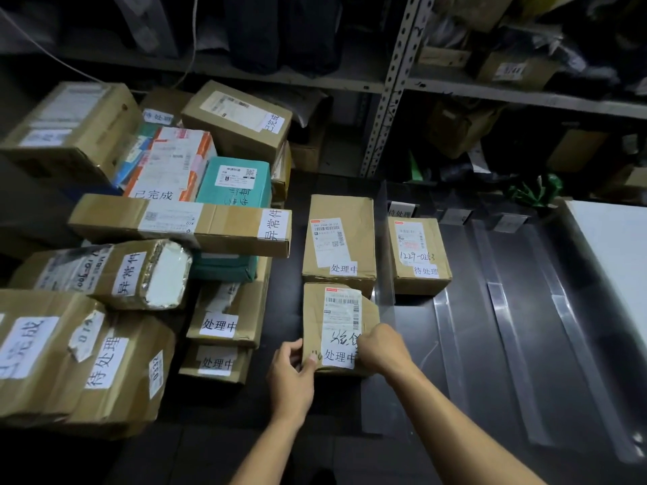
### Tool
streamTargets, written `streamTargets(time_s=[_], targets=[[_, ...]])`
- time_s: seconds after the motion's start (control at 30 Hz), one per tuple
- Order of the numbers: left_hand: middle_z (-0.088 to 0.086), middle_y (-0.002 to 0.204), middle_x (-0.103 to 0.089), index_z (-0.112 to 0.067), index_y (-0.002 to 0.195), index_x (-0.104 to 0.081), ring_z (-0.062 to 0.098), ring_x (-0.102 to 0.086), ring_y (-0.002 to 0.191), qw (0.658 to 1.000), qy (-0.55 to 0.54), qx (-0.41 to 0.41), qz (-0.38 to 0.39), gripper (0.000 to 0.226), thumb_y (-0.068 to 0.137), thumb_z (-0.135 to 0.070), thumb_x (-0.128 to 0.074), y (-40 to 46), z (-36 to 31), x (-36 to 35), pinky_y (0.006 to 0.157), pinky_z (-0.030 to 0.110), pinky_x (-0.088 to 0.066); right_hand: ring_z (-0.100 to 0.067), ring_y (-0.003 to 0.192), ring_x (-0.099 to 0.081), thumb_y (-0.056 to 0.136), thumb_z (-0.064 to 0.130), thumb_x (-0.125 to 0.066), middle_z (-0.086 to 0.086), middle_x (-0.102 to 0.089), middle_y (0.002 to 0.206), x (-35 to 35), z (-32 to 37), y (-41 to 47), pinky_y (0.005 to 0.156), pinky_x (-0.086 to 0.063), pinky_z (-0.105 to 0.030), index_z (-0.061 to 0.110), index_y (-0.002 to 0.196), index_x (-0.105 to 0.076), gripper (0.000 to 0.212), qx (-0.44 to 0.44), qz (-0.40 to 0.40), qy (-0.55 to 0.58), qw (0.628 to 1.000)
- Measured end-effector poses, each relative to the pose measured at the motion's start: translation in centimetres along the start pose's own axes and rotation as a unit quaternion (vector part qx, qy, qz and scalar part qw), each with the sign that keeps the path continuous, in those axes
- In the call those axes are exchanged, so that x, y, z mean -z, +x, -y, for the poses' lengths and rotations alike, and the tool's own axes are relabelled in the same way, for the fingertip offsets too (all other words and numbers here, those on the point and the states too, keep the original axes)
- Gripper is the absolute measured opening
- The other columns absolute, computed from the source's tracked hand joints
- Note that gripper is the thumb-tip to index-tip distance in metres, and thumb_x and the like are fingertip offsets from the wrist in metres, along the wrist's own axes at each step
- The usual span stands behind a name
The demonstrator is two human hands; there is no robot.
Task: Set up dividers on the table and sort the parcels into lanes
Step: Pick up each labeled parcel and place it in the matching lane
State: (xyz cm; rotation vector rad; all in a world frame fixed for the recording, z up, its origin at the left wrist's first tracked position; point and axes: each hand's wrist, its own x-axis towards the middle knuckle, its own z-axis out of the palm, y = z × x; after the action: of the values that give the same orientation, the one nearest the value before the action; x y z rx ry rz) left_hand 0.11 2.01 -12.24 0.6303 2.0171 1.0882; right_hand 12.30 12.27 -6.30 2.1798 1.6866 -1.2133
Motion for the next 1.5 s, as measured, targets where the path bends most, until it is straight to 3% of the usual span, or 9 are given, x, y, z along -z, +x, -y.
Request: streamTargets(time_s=[0.13,0.3,0.37,0.43,0.5,0.97,1.27,1.4,1.5], targets=[[0.006,0.107,-0.068,-0.013,0.106,-0.064,0.01,-0.064,0.092,1.0,0.013,-0.007,0.008,0.024,0.085,-0.005,-0.07,-0.1,0.0,0.1,0.068,0.006,-0.045,-0.021,0.077,-0.058,0.093,0.015,-0.046,-0.012,-0.067,0.106,0.4,-0.1,-0.5,0.057,-0.042,-0.025,0.003,0.107,-0.061,0.024,0.012,0.0,0.0,1.0],[0.0,0.117,-0.064,-0.012,0.124,-0.06,0.011,-0.06,0.104,1.0,0.019,-0.012,0.011,0.036,0.089,-0.013,-0.068,-0.6,-1.2,1.6,0.088,0.023,-0.046,0.002,0.064,-0.048,0.094,0.017,-0.049,-0.008,-0.067,0.119,0.5,0.4,-2.7,0.039,-0.034,-0.007,0.015,0.118,-0.054,0.024,0.097,-0.028,0.021,0.995],[-0.001,0.119,-0.063,-0.012,0.126,-0.058,0.011,-0.059,0.107,1.0,0.002,-0.026,-0.01,0.035,0.091,-0.014,-0.066,-1.0,-2.3,2.7,0.087,0.02,-0.043,-0.007,0.089,-0.061,0.096,0.02,-0.05,-0.006,-0.06,0.135,0.5,1.4,-4.2,0.063,-0.04,0.0,0.018,0.131,-0.049,0.036,0.171,-0.036,0.01,0.984],[-0.002,0.118,-0.063,-0.013,0.123,-0.059,0.011,-0.06,0.106,0.998,-0.018,-0.048,-0.032,0.031,0.092,-0.013,-0.064,-1.5,-3.6,4.3,0.082,0.012,-0.042,-0.02,0.127,-0.053,0.098,0.027,-0.049,-0.005,-0.047,0.15,0.5,3.0,-6.0,0.096,-0.043,-0.021,0.014,0.148,-0.038,0.054,0.219,-0.044,-0.006,0.975],[-0.004,0.115,-0.064,-0.015,0.12,-0.06,0.008,-0.061,0.103,0.995,-0.04,-0.068,-0.055,0.028,0.093,-0.013,-0.062,-2.2,-5.2,6.2,0.075,0.005,-0.043,-0.022,0.137,-0.045,0.098,0.031,-0.05,-0.003,-0.044,0.153,0.5,5.0,-7.6,0.108,-0.037,-0.031,0.016,0.151,-0.035,0.057,0.259,-0.05,0.006,0.964],[-0.019,0.103,-0.066,-0.035,0.108,-0.062,-0.015,-0.058,0.095,0.963,-0.113,-0.17,-0.174,0.018,0.094,-0.023,-0.061,-3.9,-14.2,18.9,0.072,0.001,-0.044,0.004,0.095,-0.054,0.097,0.029,-0.057,0.004,-0.062,0.128,0.3,18.4,-13.6,0.073,-0.042,-0.006,0.022,0.134,-0.053,0.038,0.485,-0.03,0.078,0.871],[-0.023,0.103,-0.063,-0.028,0.114,-0.064,-0.015,-0.058,0.097,0.901,-0.05,-0.195,-0.385,0.023,0.093,-0.018,-0.062,-3.0,-15.9,29.2,0.075,-0.001,-0.04,0.002,0.107,-0.054,0.099,0.035,-0.055,0.008,-0.061,0.131,-3.1,26.8,-19.2,0.092,-0.048,-0.023,0.026,0.139,-0.049,0.042,0.601,0.075,0.017,0.796],[0.005,0.139,-0.053,-0.013,0.135,-0.052,0.02,-0.045,0.13,0.882,0.066,-0.088,-0.459,0.046,0.091,-0.019,-0.063,-2.1,-12.2,33.0,0.108,0.038,-0.039,-0.012,0.12,-0.057,0.1,0.033,-0.053,0.001,-0.057,0.139,-6.1,29.5,-19.9,0.097,-0.048,-0.028,0.021,0.146,-0.044,0.048,0.613,0.106,-0.063,0.78],[0.019,0.156,-0.026,-0.001,0.148,-0.032,0.032,-0.018,0.146,0.887,0.074,-0.022,-0.455,0.071,0.088,-0.016,-0.067,-1.7,-9.8,33.4,0.12,0.043,-0.016,-0.019,0.118,-0.06,0.101,0.033,-0.051,-0.004,-0.06,0.136,-8.2,30.6,-19.4,0.09,-0.052,-0.031,0.018,0.141,-0.048,0.043,0.609,0.114,-0.135,0.774]])
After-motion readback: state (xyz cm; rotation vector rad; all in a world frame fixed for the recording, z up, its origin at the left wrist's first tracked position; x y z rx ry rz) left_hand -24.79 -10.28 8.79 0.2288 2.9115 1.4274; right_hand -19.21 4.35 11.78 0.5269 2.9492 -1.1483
